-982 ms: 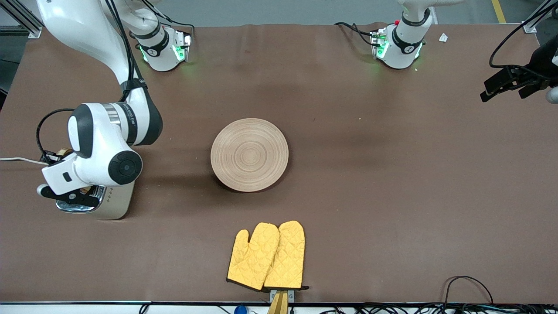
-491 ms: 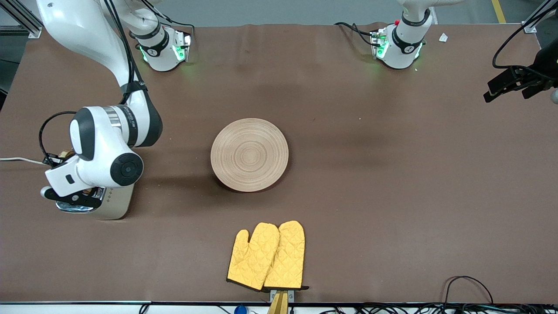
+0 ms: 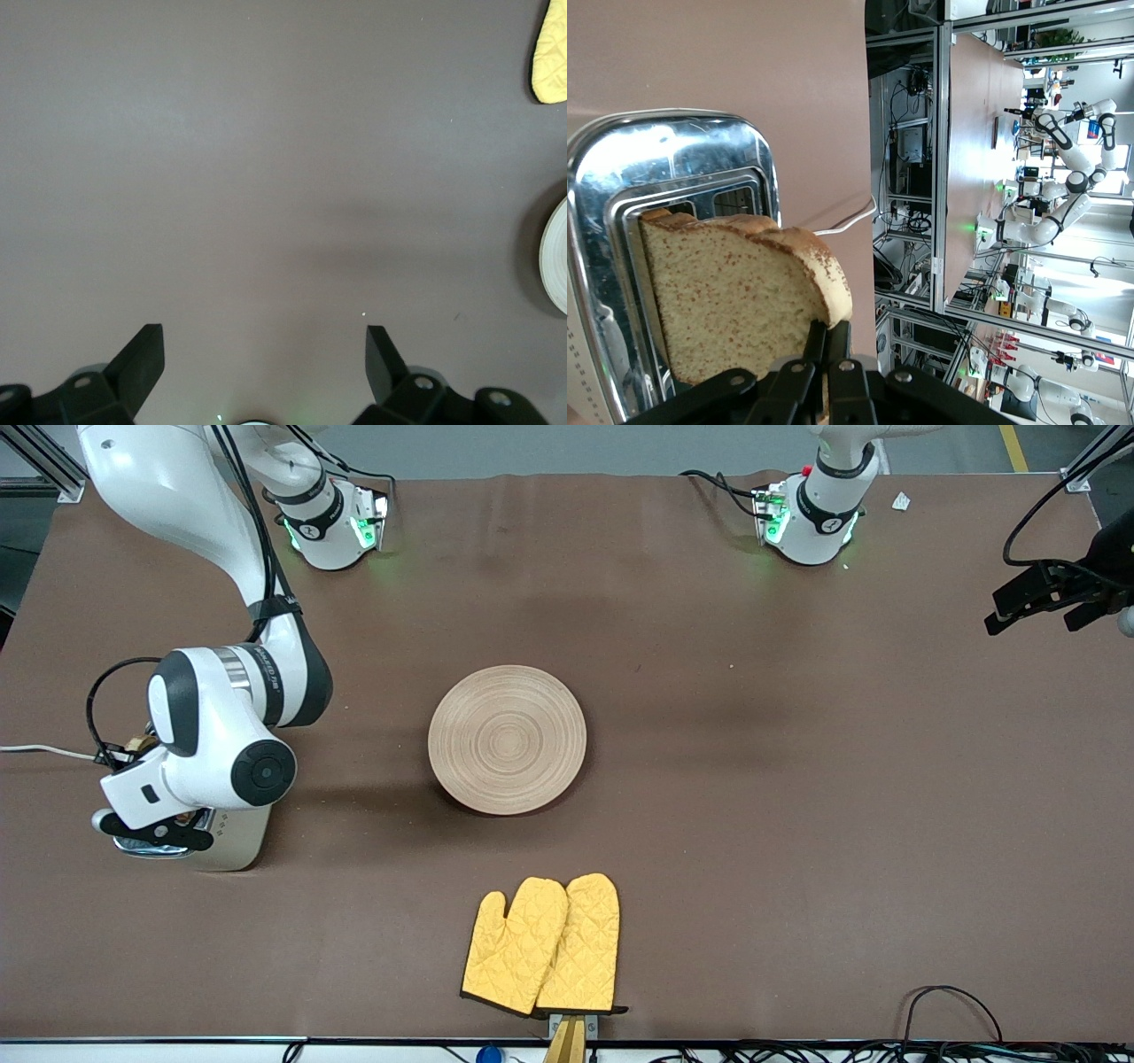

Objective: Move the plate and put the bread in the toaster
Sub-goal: 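Lower the bread into the toaster slot with the right gripper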

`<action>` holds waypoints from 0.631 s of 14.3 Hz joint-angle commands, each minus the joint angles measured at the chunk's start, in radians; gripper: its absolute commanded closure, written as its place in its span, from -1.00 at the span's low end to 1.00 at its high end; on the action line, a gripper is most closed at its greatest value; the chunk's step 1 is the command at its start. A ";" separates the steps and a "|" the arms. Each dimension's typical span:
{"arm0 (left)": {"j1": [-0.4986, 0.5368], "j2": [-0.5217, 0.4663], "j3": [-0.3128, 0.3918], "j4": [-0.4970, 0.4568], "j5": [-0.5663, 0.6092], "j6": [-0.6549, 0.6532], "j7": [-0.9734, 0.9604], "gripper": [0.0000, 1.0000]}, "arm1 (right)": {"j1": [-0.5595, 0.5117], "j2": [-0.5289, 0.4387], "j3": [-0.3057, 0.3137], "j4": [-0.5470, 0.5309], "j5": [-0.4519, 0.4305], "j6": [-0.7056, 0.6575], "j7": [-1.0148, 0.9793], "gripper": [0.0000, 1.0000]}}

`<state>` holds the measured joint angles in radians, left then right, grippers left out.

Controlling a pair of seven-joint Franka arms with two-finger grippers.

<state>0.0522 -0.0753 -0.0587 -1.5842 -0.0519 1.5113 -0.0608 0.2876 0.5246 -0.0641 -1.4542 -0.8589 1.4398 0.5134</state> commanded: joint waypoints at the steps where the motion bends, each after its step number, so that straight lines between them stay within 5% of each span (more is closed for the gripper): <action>1: -0.009 0.028 -0.006 0.043 0.018 -0.005 0.012 -1.00 | -0.019 -0.008 0.012 -0.031 -0.026 0.025 -0.001 0.99; 9: 0.002 0.028 -0.009 0.044 0.018 -0.017 0.012 -1.00 | -0.036 0.023 0.013 -0.089 -0.022 0.116 0.007 0.96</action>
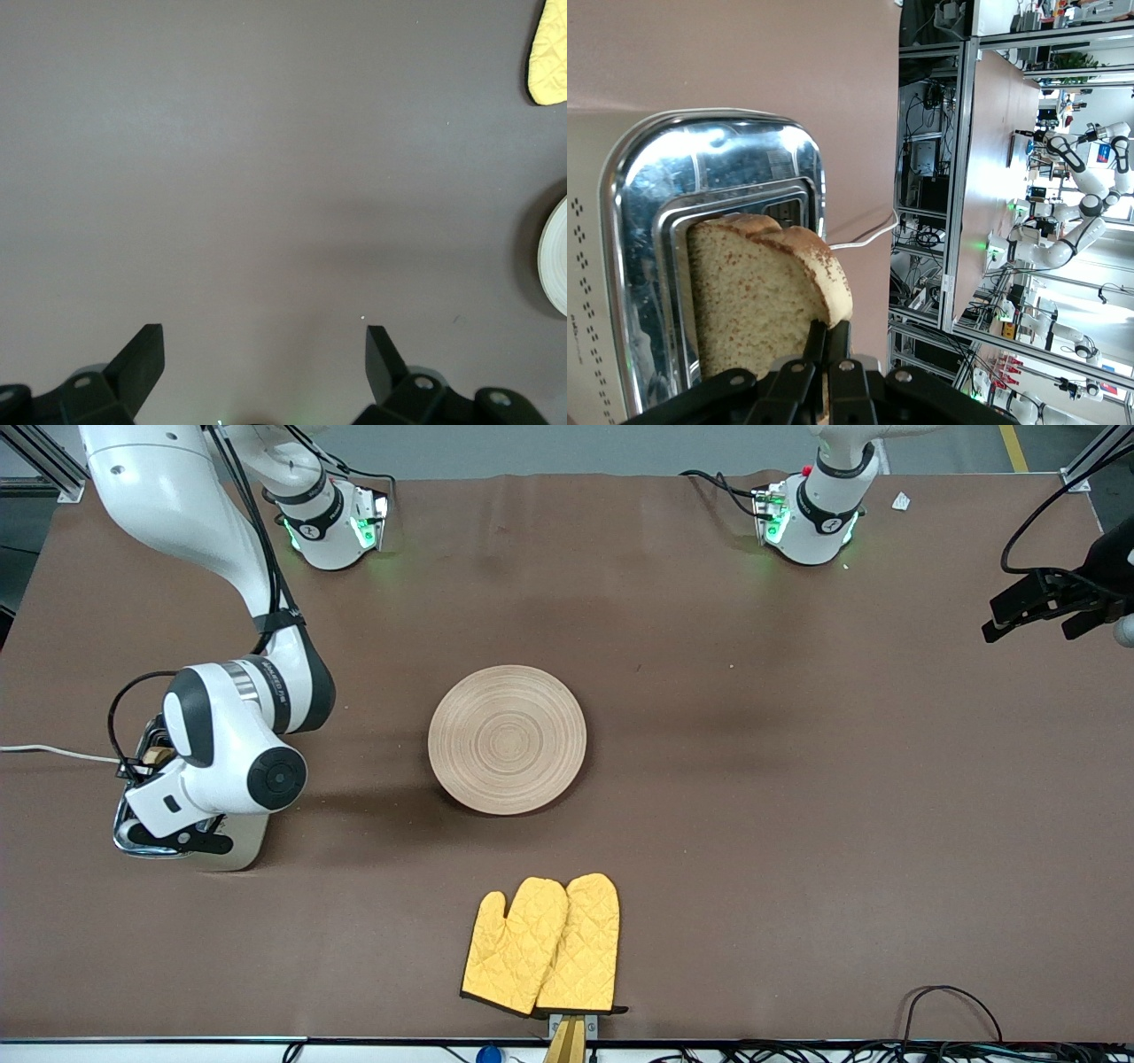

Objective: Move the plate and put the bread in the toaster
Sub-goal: 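Lower the bread into the toaster slot with the right gripper, then open the right gripper and release the bread in the slot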

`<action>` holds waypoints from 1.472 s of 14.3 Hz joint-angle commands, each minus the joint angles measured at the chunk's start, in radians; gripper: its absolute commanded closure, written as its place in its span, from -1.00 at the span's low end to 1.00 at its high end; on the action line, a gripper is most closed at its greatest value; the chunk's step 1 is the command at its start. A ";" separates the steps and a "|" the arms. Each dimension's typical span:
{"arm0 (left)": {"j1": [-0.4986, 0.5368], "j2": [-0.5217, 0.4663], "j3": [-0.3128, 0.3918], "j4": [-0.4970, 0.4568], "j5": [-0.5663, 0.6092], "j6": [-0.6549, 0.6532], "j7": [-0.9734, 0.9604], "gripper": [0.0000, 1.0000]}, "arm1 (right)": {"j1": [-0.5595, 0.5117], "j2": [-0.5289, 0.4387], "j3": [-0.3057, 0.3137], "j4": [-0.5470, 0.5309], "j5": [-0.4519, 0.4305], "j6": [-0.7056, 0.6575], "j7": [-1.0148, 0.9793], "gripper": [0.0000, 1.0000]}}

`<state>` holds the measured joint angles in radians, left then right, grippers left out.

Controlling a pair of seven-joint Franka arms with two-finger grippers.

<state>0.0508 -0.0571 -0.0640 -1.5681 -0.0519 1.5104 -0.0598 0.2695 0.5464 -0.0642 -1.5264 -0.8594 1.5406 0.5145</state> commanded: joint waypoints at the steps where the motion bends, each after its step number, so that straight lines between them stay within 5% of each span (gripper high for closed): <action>1: 0.001 0.010 -0.002 0.028 0.018 -0.016 0.011 -1.00 | -0.015 0.013 0.014 -0.017 -0.020 0.013 0.006 0.72; 2: 0.003 0.010 -0.002 0.029 0.018 -0.016 0.011 -1.00 | -0.012 0.029 0.014 -0.012 -0.020 0.012 0.006 0.22; 3: 0.003 0.010 0.001 0.031 0.018 -0.016 0.012 -1.00 | -0.015 0.035 0.014 -0.011 -0.015 0.013 0.007 -0.62; 4: 0.004 0.007 0.003 0.029 0.018 -0.019 0.012 -1.00 | -0.016 0.035 0.015 -0.009 -0.010 0.013 0.006 -1.00; 6: 0.001 0.000 0.001 0.025 0.020 -0.057 0.009 -1.00 | 0.002 0.035 0.023 0.008 0.020 0.001 0.002 -1.00; 12: -0.002 -0.021 -0.027 0.014 0.069 -0.058 -0.005 -1.00 | 0.073 0.004 0.029 0.308 0.369 -0.226 -0.011 -1.00; 16: 0.000 -0.030 -0.060 -0.004 0.067 -0.049 -0.046 -1.00 | 0.002 -0.138 0.023 0.322 0.632 -0.218 -0.027 -1.00; 21: -0.006 -0.035 -0.076 -0.006 0.058 -0.018 -0.066 -1.00 | -0.117 -0.269 0.021 0.305 0.730 -0.180 -0.197 -1.00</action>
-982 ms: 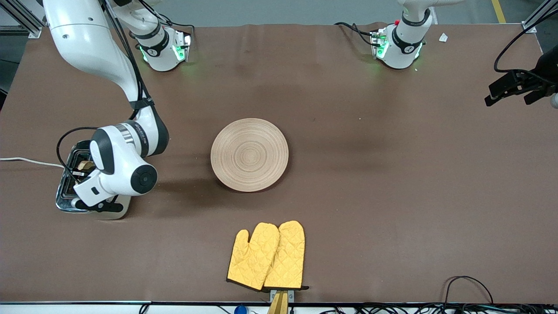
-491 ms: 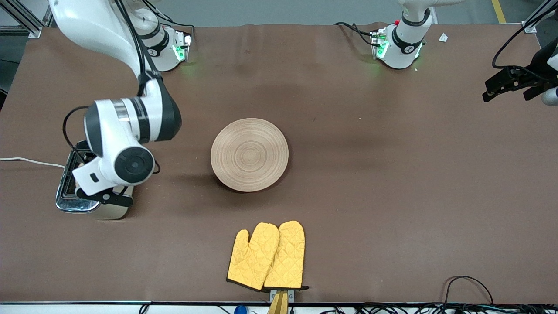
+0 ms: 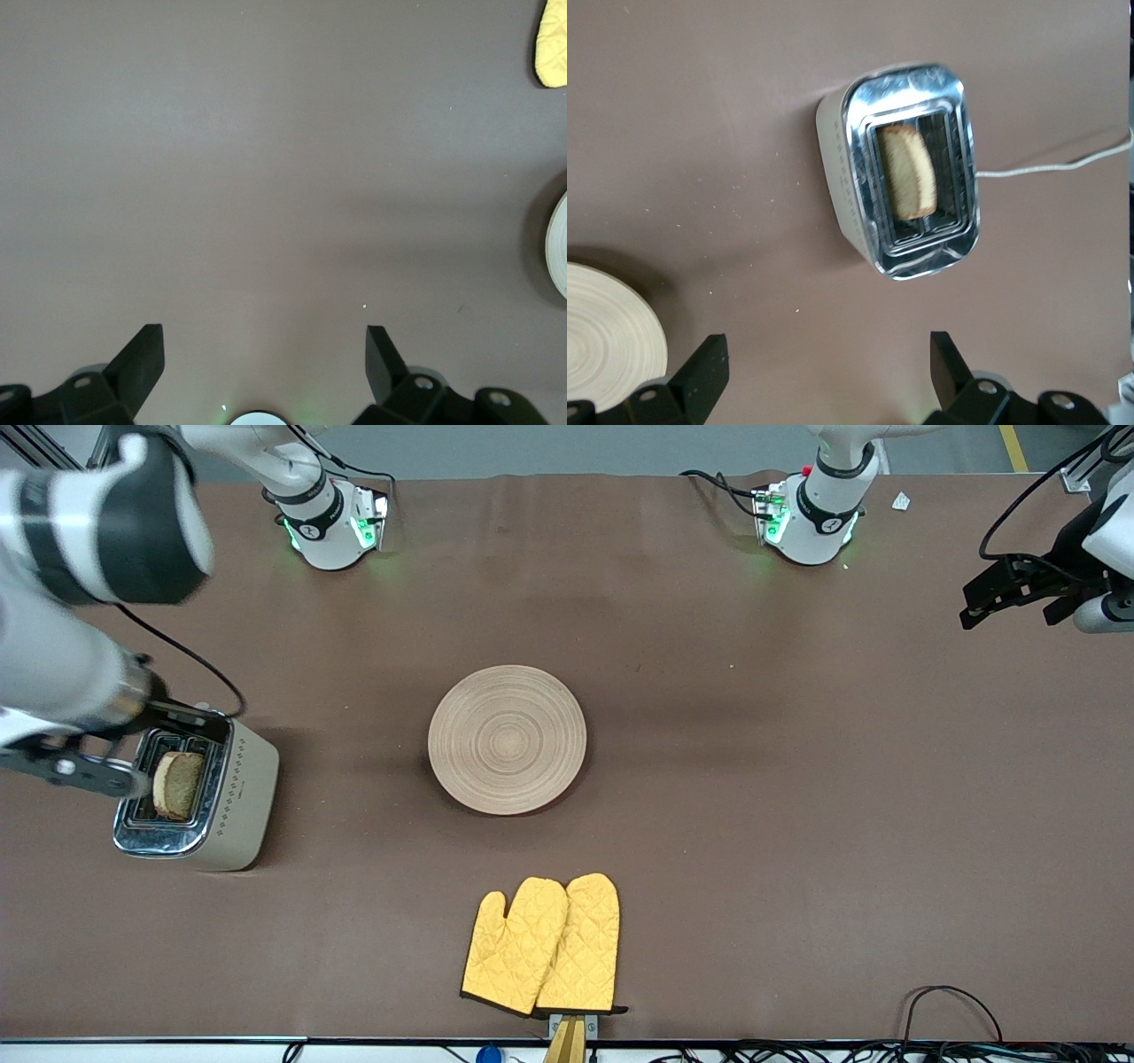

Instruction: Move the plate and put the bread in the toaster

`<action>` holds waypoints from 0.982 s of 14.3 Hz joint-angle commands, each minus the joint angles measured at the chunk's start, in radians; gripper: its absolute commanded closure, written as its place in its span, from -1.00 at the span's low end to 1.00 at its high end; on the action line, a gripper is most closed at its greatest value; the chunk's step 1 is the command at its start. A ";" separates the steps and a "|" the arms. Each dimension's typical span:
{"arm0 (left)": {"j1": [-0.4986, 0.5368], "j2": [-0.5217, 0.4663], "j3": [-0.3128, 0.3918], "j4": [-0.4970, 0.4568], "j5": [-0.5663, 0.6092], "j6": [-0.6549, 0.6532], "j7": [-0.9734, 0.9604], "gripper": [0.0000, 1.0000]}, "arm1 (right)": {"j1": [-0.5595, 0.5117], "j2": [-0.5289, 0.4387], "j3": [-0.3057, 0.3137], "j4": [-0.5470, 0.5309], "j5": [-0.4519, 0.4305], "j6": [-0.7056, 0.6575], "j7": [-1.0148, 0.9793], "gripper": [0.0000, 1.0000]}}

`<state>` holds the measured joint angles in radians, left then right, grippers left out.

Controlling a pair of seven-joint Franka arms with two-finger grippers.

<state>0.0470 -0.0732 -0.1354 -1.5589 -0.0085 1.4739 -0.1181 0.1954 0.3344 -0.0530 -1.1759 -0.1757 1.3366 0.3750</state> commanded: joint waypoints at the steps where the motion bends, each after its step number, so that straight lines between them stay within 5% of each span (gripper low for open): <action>1: -0.003 -0.014 -0.004 -0.013 0.013 0.023 -0.008 -1.00 | -0.065 -0.078 0.010 -0.047 0.060 0.026 -0.089 -1.00; 4: -0.003 -0.008 -0.004 -0.012 0.012 0.025 -0.008 -1.00 | -0.097 -0.156 0.012 -0.115 0.114 0.065 -0.137 -1.00; 8: 0.000 -0.010 -0.033 -0.018 0.012 0.023 -0.008 -1.00 | -0.223 -0.305 0.009 -0.374 0.217 0.232 -0.385 -1.00; 14: -0.001 -0.024 -0.059 -0.049 0.015 0.029 -0.026 -1.00 | -0.192 -0.325 -0.093 -0.403 0.231 0.230 -0.496 -1.00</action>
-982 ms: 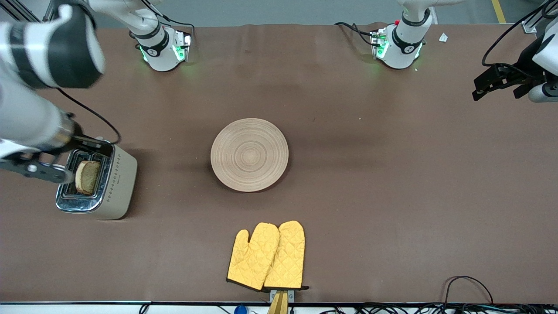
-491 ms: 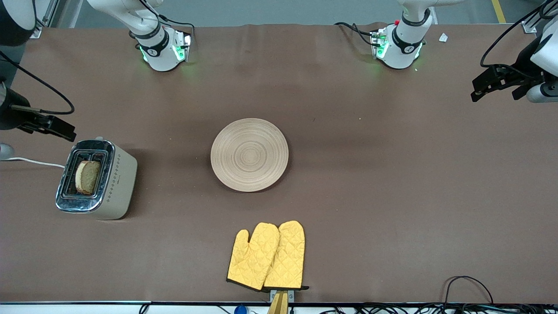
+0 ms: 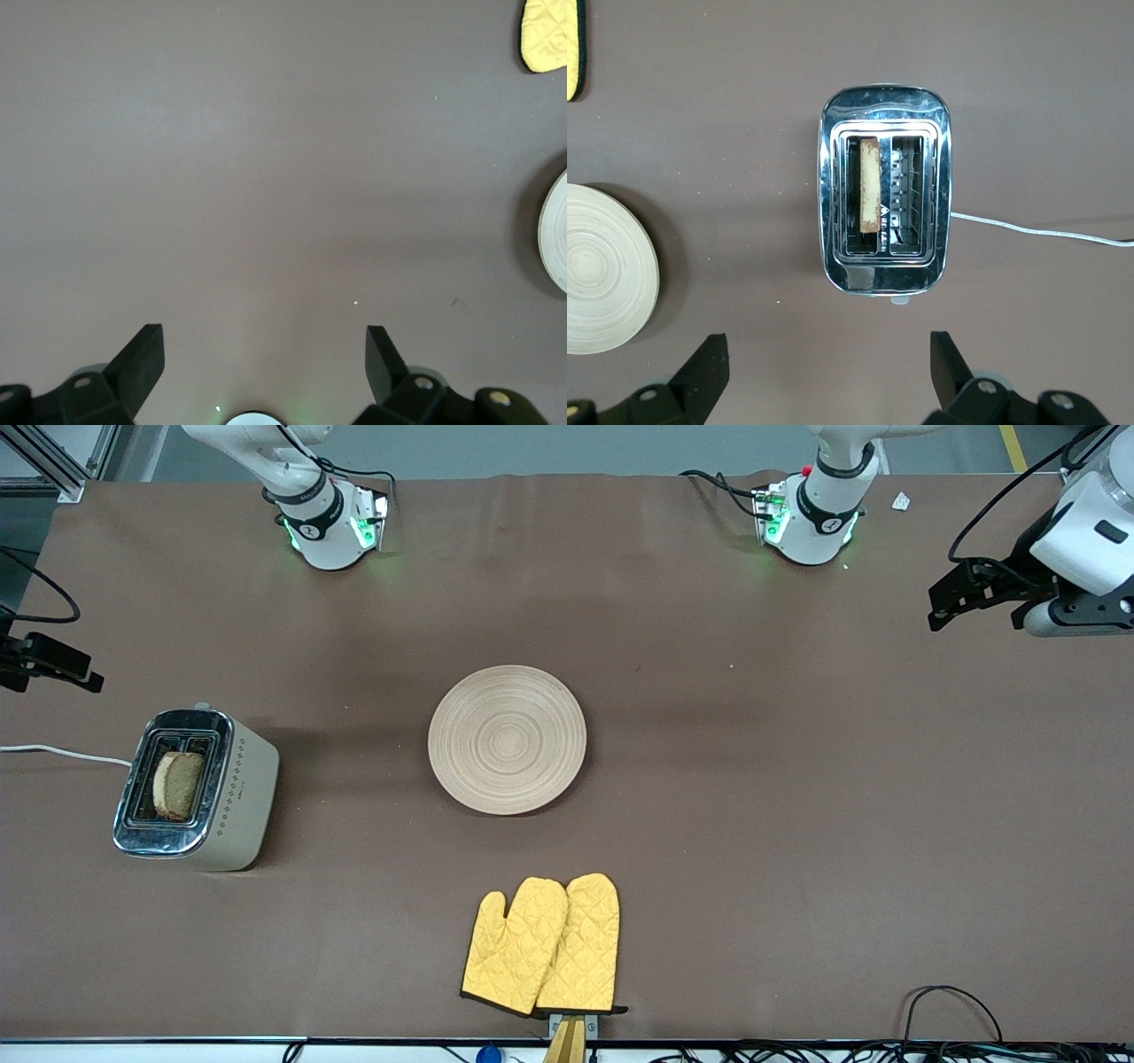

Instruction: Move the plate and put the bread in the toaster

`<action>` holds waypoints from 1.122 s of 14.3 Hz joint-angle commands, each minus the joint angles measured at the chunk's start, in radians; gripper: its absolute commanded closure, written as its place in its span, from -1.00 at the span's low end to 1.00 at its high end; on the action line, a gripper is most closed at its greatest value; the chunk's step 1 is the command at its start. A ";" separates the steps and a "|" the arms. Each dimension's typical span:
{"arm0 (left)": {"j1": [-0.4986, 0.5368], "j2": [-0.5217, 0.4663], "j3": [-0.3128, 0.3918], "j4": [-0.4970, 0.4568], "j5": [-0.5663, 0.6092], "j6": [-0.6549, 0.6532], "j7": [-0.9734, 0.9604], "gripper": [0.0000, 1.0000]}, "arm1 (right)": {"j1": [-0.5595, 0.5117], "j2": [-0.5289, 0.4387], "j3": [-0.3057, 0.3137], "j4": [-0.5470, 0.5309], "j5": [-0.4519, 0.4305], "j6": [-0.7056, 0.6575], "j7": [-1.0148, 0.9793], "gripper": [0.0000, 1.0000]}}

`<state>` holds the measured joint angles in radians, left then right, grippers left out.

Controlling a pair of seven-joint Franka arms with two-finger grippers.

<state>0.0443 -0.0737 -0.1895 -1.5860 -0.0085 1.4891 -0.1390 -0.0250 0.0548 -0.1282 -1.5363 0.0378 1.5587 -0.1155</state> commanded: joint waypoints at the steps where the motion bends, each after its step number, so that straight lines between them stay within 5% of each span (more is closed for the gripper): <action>1: 0.002 -0.020 -0.005 -0.020 0.019 0.016 -0.002 -1.00 | 0.033 -0.059 -0.018 -0.039 0.014 -0.003 0.005 -1.00; 16: 0.005 -0.003 -0.005 0.032 0.024 0.003 0.001 -1.00 | 0.109 -0.119 -0.024 -0.038 -0.053 -0.068 0.077 -1.00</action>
